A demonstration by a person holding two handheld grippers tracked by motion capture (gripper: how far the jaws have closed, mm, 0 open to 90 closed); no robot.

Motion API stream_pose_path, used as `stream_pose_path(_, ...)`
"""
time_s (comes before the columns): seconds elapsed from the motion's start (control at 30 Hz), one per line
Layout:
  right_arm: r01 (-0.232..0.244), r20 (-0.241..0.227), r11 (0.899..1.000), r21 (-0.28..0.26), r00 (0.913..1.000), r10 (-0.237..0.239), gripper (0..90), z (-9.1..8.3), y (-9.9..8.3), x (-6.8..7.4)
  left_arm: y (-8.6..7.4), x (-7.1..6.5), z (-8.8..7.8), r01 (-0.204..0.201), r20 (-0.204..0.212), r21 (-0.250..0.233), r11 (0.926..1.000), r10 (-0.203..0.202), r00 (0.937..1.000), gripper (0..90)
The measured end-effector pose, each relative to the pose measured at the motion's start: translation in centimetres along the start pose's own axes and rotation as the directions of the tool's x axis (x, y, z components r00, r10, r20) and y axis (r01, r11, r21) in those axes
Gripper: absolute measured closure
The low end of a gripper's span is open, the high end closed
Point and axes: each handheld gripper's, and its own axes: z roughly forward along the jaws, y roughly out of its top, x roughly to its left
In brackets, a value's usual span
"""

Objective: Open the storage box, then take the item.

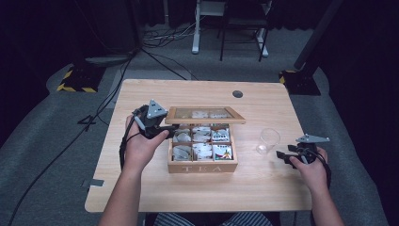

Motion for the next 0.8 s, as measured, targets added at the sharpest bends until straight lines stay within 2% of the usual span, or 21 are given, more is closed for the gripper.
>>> stream_pose_path(0.13,0.01,-0.015,1.0,-0.011,0.9998,-0.01,37.6,-0.7,0.5,0.7,0.0,0.3,0.1,-0.001,0.009,-0.003,1.0,0.001,1.0,44.7)
stream_pose_path(0.3,0.04,-0.027,0.999,-0.022,0.9988,-0.041,39.4,-1.4,1.3,1.9,0.0,0.5,0.3,-0.008,0.002,-0.045,0.999,0.008,1.0,45.2)
stream_pose_path(0.6,0.027,-0.052,1.0,-0.008,0.9983,-0.028,41.8,-2.4,1.5,2.8,0.1,0.3,0.5,-0.03,-0.009,-0.032,0.999,0.03,0.9995,43.6)
stream_pose_path(0.7,0.014,-0.068,1.0,-0.022,0.9976,-0.015,39.7,-2.9,1.8,3.2,0.0,0.3,0.5,-0.031,-0.006,-0.03,0.9991,0.03,0.9995,43.0)
stream_pose_path(0.8,0.028,-0.079,0.999,-0.038,0.9964,-0.031,39.2,-3.5,2.4,4.0,0.0,0.3,0.5,-0.03,-0.007,-0.035,0.999,0.029,0.9995,42.9)
